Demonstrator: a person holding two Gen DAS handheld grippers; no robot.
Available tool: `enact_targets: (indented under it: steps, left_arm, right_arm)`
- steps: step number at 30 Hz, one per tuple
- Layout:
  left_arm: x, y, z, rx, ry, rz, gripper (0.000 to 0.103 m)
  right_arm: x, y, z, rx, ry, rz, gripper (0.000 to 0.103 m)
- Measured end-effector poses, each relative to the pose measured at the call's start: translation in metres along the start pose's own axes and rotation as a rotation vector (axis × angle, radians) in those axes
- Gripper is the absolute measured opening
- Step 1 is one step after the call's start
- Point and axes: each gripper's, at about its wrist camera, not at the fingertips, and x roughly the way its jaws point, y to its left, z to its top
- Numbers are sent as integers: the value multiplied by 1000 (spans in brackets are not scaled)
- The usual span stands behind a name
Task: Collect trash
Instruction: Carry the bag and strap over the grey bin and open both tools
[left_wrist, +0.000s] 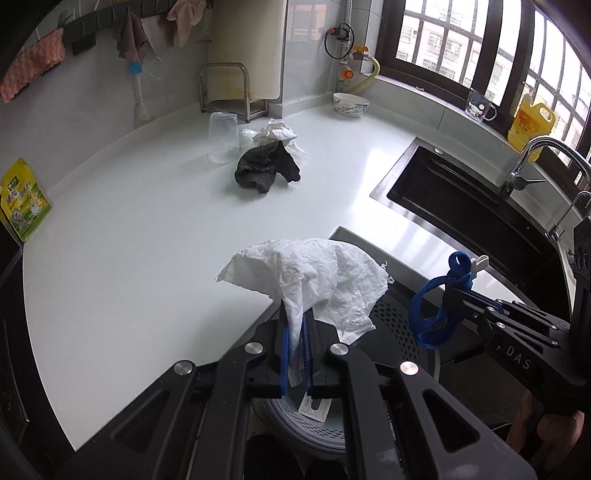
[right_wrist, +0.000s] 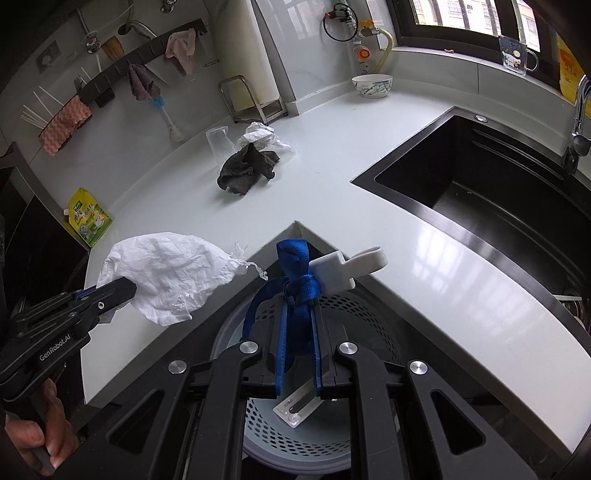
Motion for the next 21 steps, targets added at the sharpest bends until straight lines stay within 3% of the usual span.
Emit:
enact_targets:
  steps: [11, 21]
  left_arm:
    - [20, -40, -38, -7, 77, 5, 7]
    - [58, -54, -64, -7, 188, 13, 7]
  right_arm:
    - [-6, -32, -33, -21, 67, 7, 11]
    - [23, -50, -59, -14, 174, 19, 11]
